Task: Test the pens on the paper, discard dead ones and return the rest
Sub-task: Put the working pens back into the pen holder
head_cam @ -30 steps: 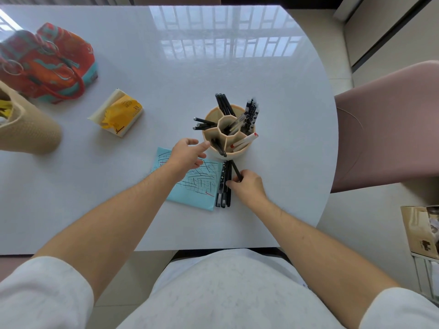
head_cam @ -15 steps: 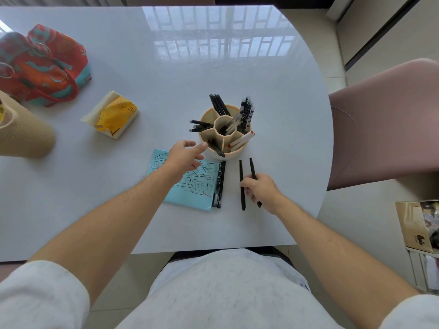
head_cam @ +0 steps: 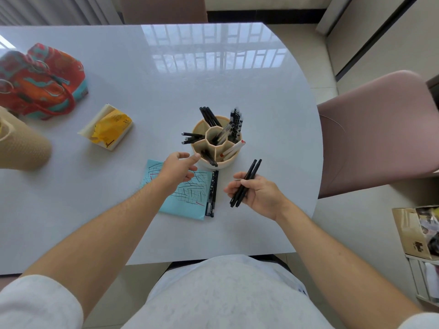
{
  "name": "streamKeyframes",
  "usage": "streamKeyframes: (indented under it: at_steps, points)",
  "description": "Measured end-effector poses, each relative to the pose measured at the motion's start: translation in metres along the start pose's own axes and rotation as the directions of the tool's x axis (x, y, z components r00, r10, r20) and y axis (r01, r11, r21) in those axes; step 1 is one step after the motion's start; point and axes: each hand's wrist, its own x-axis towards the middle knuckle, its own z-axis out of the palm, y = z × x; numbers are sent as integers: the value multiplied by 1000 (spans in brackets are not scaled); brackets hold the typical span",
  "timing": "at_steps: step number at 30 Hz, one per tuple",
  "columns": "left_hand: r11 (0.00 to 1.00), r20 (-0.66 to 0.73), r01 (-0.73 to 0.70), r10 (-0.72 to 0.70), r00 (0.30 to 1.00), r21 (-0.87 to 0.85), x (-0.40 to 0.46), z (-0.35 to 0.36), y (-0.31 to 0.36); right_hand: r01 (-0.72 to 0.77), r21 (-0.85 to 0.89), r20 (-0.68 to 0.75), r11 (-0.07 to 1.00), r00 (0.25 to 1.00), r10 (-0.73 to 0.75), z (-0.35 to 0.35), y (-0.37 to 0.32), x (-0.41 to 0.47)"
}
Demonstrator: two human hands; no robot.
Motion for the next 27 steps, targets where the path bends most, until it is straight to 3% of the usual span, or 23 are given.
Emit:
streamKeyframes:
  at_steps: [6,11,16,27]
  points:
    - [1000,47,1,-1,999,-3,-7,8,2,224,-43,-36,974,974,-225,17,-37,1]
    - [999,54,10,-8,999,-36,-10,15,4,320,-43,-134,946,937,-323,27,-62,5]
    - [998,51,4,-1,999,-60,-10,15,4,353,-383,-340,854,805,-486,24,-69,10]
    - [998,47,9,-6,999,-54,-10,15,3,354,-308,-350,883,821,-451,24,-62,4]
